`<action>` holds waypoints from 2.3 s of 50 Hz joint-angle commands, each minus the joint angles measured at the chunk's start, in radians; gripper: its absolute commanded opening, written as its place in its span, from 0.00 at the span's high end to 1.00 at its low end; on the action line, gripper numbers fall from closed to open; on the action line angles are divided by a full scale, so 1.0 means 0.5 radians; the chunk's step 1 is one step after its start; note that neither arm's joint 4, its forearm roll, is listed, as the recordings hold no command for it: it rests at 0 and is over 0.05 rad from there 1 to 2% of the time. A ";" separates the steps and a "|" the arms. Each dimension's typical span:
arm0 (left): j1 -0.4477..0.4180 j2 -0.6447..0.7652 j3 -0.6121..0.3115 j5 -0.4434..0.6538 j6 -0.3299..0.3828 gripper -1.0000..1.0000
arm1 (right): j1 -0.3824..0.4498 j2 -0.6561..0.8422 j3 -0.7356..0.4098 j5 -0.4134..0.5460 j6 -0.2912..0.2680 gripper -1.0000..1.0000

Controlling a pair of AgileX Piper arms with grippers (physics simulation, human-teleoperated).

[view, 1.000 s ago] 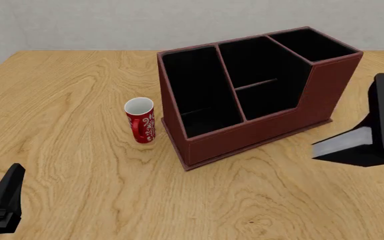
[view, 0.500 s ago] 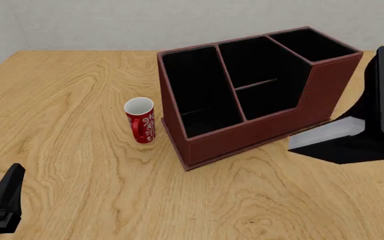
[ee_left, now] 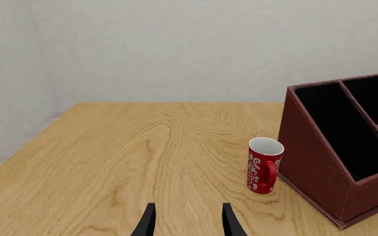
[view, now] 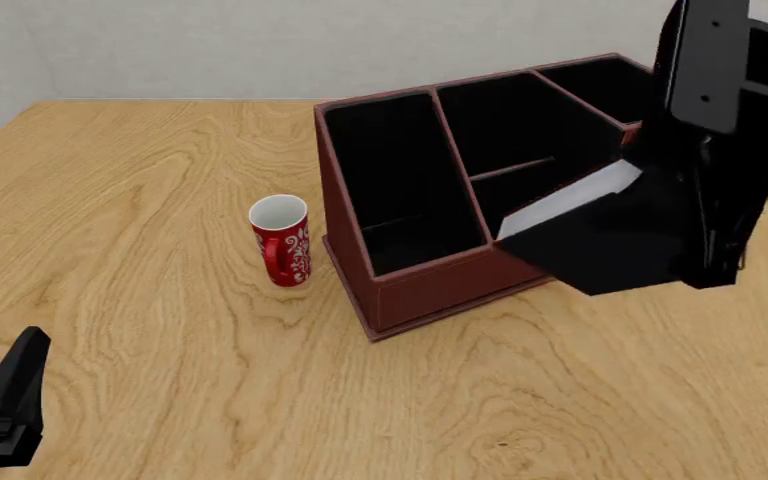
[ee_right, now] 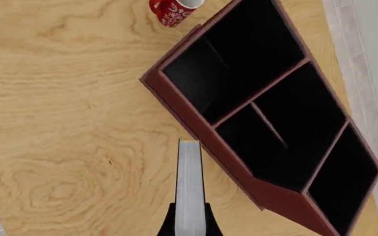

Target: Pick up the book and place it in the left compartment of the caddy.

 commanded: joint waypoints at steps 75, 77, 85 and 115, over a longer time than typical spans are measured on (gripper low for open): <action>0.000 0.000 0.000 0.000 0.000 0.00 | 0.150 0.701 -1.114 0.000 1.026 1.00; 0.000 0.000 0.000 0.000 0.000 0.00 | 0.132 0.716 -1.128 0.000 1.013 1.00; 0.000 0.000 0.000 0.000 0.000 0.00 | 0.118 0.781 -1.145 0.000 1.017 1.00; 0.000 0.000 0.000 0.000 0.000 0.00 | 0.152 1.020 -1.262 0.000 1.069 1.00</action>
